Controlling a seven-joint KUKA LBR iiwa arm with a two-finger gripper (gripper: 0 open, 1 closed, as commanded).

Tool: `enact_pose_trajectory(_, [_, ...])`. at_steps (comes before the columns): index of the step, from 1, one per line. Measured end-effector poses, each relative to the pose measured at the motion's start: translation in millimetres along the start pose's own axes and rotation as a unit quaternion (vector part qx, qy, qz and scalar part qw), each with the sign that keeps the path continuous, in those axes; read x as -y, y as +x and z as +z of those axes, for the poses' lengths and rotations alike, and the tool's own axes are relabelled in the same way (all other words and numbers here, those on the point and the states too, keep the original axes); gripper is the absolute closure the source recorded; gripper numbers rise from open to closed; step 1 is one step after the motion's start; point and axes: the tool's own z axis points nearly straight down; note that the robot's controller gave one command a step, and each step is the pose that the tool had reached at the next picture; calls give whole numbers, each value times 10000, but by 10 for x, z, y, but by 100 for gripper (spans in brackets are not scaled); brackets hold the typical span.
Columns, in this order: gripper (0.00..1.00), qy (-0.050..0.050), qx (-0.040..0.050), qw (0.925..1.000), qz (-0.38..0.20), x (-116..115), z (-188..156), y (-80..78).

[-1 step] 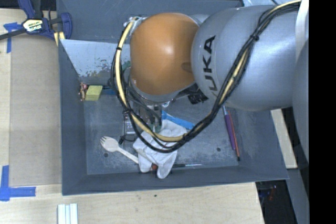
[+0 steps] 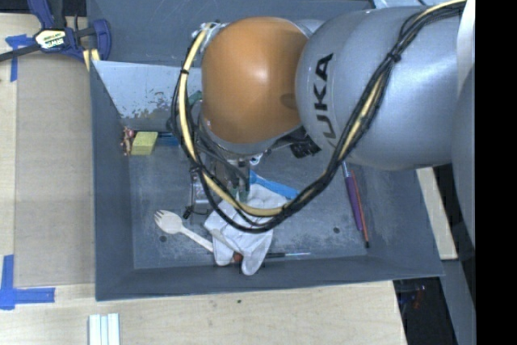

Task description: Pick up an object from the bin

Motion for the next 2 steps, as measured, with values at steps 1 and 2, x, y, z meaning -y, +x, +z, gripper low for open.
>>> enact_pose_trajectory(1, [0, -6, 27, 9952, -975, 209, 647, -31])
enact_pose_trajectory(2, [0, -4, 4, 9904, -1382, 365, 889, -22])
